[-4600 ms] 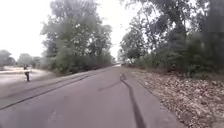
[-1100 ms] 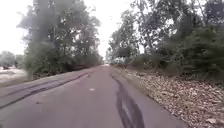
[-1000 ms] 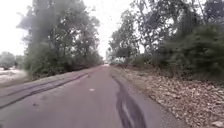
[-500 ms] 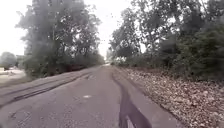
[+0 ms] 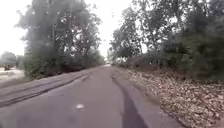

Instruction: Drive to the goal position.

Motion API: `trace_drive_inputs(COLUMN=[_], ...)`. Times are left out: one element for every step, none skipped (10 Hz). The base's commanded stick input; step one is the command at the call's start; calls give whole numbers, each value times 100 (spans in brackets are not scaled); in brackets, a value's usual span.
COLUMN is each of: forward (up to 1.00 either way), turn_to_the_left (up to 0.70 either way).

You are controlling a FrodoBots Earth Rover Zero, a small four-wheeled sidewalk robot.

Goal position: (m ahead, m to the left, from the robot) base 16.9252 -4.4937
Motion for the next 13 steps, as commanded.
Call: trace_drive_inputs(forward=[85, 85, 85, 85, 85, 85, 85, 85, 85, 85, 85, 85, 85], turn_to_the_left=[0, 0, 0, 0, 0, 0, 0, 0, 0, 0, 0, 0, 0])
